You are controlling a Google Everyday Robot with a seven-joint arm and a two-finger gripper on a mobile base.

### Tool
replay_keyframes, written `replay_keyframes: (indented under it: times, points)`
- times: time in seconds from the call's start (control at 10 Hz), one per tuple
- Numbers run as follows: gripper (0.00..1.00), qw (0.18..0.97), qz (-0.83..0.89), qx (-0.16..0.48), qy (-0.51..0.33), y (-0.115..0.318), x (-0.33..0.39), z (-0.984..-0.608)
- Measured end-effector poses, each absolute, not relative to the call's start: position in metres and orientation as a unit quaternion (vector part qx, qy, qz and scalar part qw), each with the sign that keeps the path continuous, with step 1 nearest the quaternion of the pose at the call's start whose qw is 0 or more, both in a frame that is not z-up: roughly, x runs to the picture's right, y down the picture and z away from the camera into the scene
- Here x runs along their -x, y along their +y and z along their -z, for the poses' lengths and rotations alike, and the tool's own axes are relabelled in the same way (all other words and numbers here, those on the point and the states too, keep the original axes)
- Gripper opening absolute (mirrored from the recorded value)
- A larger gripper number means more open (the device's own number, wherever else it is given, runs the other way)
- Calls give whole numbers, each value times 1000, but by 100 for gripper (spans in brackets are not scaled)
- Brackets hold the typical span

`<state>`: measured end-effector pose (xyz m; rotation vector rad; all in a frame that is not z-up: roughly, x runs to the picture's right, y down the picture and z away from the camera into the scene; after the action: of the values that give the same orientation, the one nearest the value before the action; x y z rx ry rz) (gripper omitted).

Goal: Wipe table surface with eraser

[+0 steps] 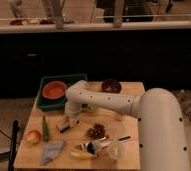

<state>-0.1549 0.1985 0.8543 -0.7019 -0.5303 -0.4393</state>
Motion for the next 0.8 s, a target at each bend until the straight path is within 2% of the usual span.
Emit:
replay_keyframes:
  times: [0.4,0.8]
  points:
    - [1,863,253,342,-273,218,173,-830]
    - [1,863,253,353,-260,230,155,-820]
